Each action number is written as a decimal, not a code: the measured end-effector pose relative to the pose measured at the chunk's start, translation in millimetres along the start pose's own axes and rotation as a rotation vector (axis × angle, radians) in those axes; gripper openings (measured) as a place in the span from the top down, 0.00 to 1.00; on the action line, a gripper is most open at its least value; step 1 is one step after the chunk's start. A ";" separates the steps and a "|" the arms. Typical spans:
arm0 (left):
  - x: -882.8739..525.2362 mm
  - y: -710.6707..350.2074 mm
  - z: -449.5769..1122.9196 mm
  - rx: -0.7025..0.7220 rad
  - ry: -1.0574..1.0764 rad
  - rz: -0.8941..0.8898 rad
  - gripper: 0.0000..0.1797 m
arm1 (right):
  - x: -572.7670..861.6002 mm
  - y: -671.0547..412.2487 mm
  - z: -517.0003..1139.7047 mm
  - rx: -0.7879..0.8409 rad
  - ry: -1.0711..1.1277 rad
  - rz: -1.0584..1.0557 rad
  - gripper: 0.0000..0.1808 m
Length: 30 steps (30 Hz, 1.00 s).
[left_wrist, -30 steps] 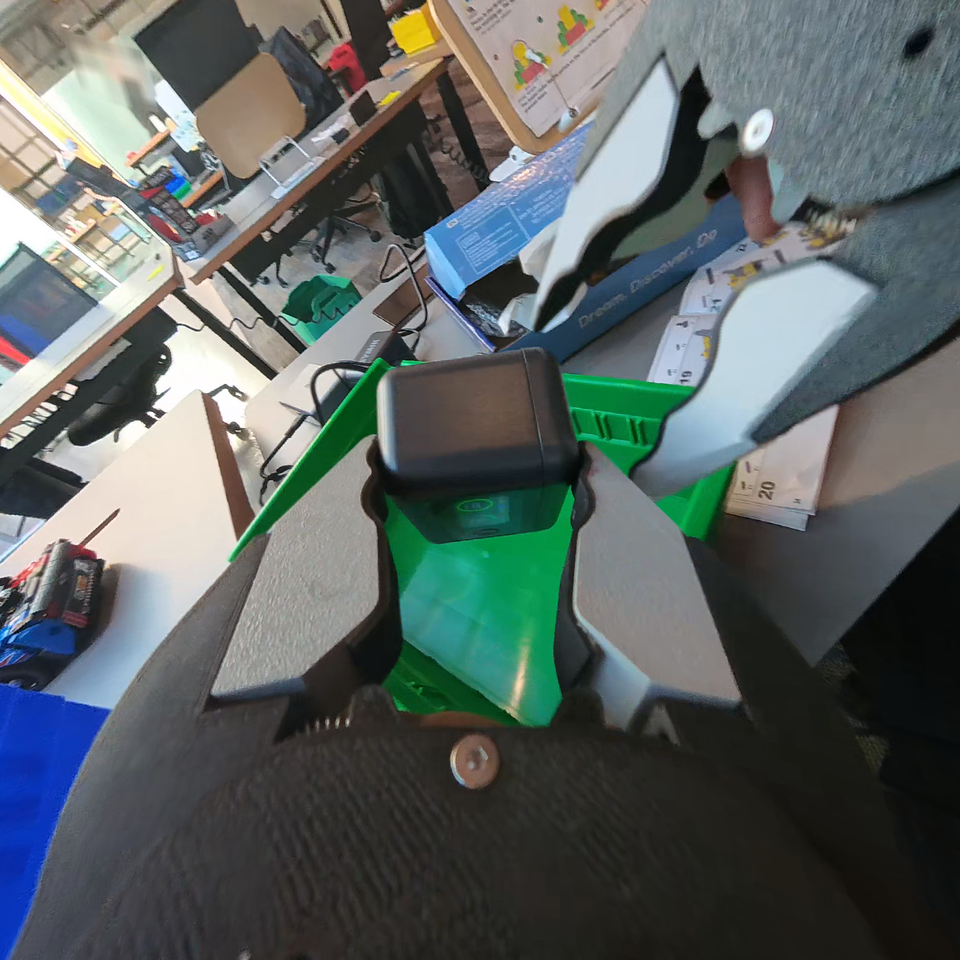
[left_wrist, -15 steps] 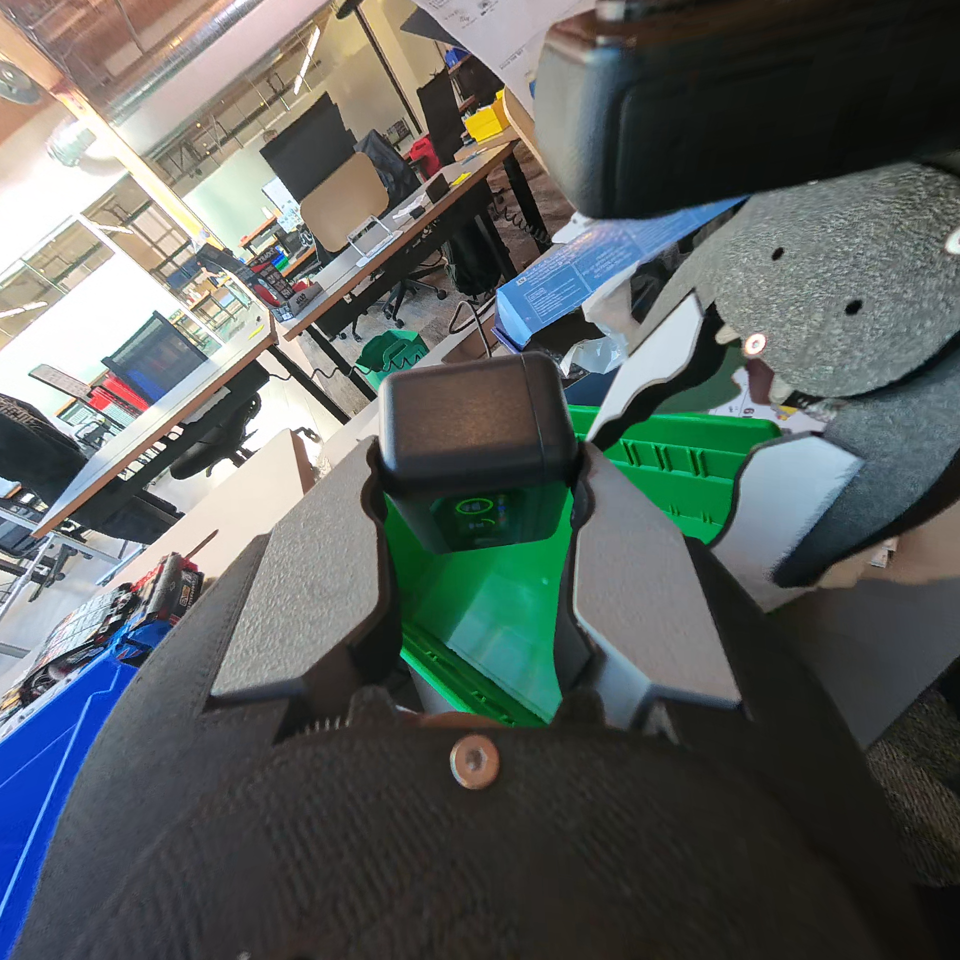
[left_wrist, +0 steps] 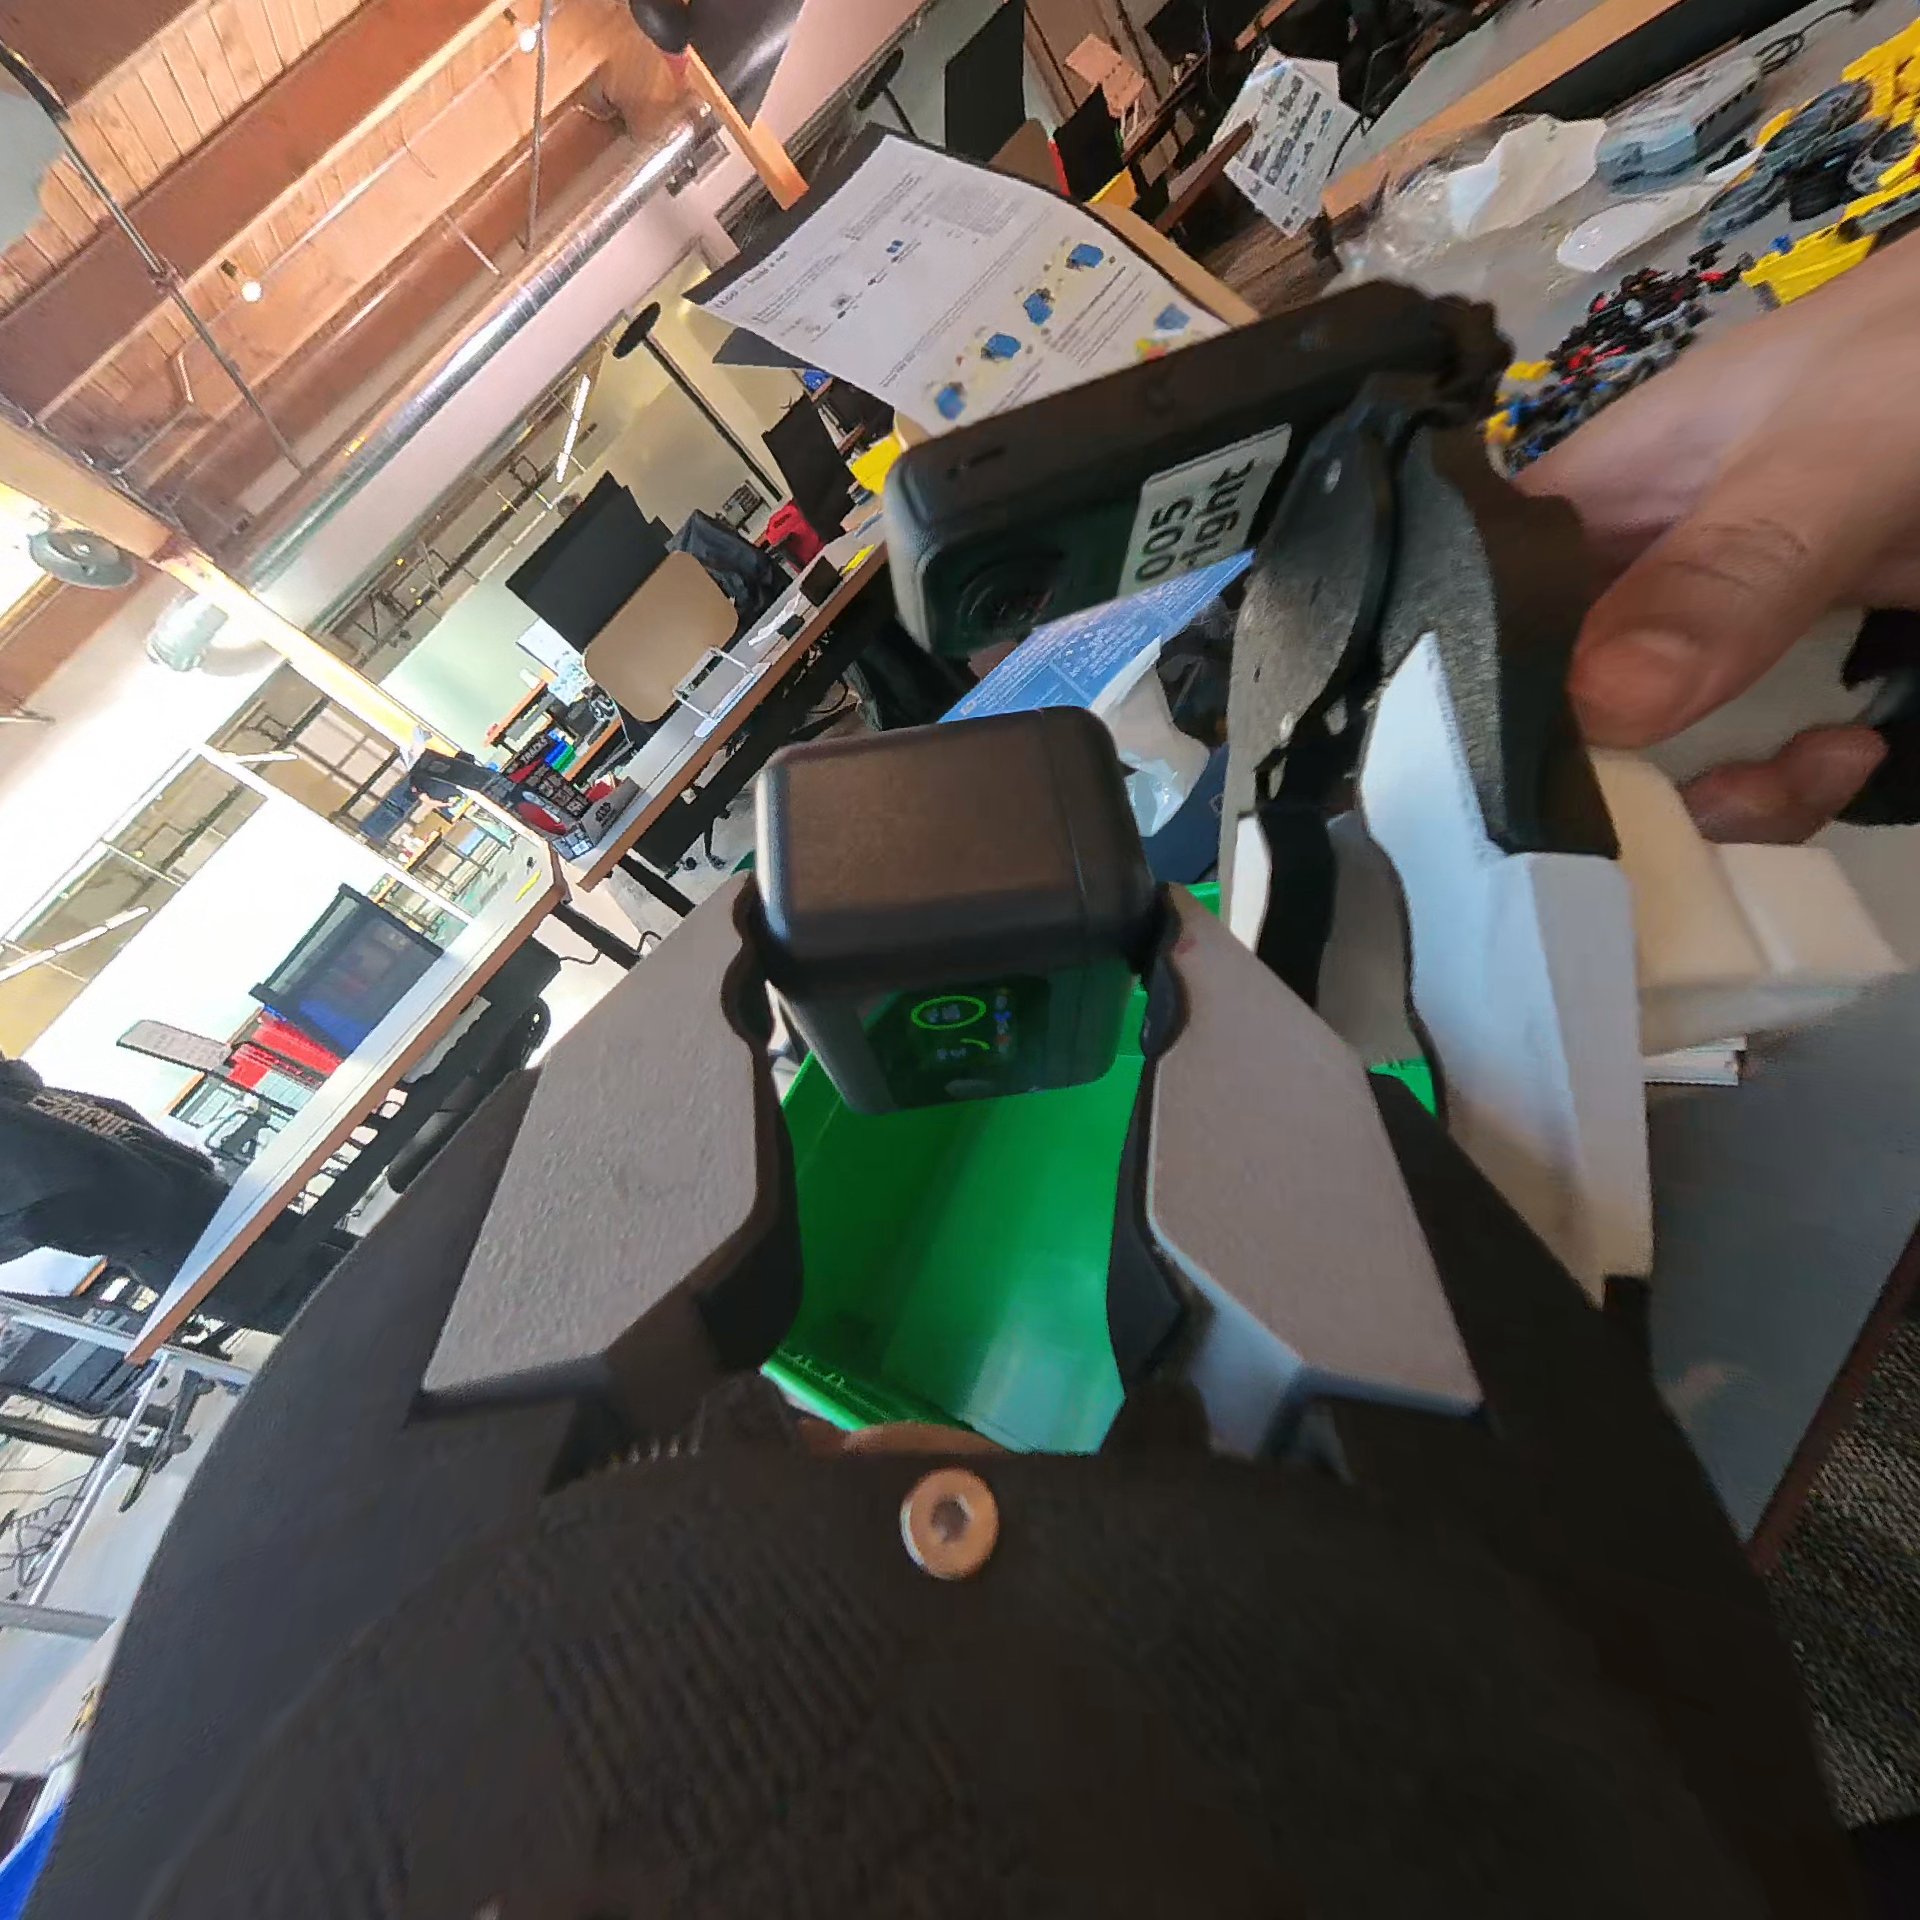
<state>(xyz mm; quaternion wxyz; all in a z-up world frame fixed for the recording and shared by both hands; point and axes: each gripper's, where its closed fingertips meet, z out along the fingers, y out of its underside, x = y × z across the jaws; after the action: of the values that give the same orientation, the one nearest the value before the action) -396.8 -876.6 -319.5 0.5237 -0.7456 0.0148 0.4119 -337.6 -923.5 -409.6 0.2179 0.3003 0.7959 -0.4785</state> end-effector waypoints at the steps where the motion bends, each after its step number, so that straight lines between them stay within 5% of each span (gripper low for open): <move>1: 1.7 -1.6 0.5 0.007 0.013 0.005 0.60 | -3.0 -0.7 1.9 -0.009 -0.042 0.004 0.47; 6: 0.9 -7.9 2.3 0.019 0.028 -0.014 0.60 | -11.7 5.6 4.1 -0.044 -0.192 0.061 0.48; 11: -25.3 10.5 12.1 0.012 -0.012 -0.422 0.60 | -14.7 21.1 -0.2 -0.022 -0.128 0.006 0.48; 17: -59.2 36.8 25.6 0.062 -0.011 -0.938 0.61 | -93.6 23.7 -26.6 0.052 -0.581 0.135 0.53; 30: -64.8 13.1 40.6 -0.120 0.172 -0.950 0.61 | -132.9 -28.9 -52.1 0.306 -1.373 0.275 0.46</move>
<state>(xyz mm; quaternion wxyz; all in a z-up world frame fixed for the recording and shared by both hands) -469.9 -876.9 -293.4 0.6067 -0.7301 -0.3079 0.0643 -264.2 -923.3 -283.8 0.6832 0.0563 0.3582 -0.6338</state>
